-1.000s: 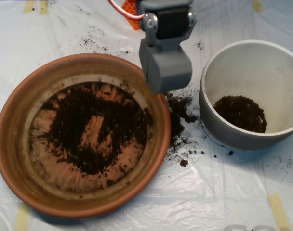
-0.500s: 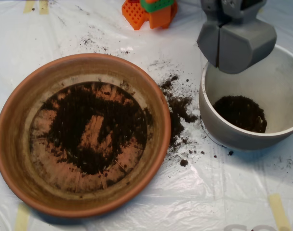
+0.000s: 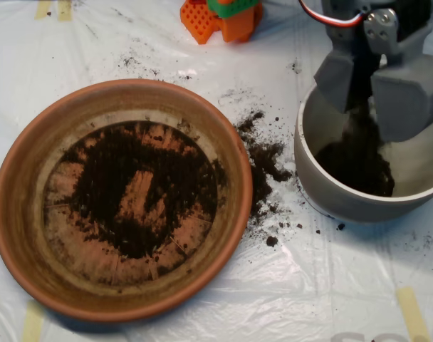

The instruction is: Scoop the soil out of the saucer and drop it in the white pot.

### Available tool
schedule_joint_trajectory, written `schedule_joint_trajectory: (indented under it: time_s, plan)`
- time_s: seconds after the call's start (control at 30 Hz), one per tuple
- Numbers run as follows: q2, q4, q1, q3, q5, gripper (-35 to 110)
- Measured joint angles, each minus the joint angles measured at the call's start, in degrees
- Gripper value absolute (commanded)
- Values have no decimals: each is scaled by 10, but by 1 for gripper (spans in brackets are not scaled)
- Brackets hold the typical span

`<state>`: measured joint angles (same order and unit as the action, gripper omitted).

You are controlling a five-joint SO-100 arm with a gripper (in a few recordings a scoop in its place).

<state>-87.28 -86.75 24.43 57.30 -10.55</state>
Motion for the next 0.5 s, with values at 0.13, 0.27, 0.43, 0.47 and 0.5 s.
schedule_joint_trajectory:
  time_s: [0.13,0.27,0.43,0.47,0.5]
  plan:
    - [0,0,-1,-3,14,26]
    - [0,0,4,-3,22,29]
    - [0,-10,2,-3,22,29]
    - [0,-11,2,-3,22,29]
    - [0,-11,0,-3,22,29]
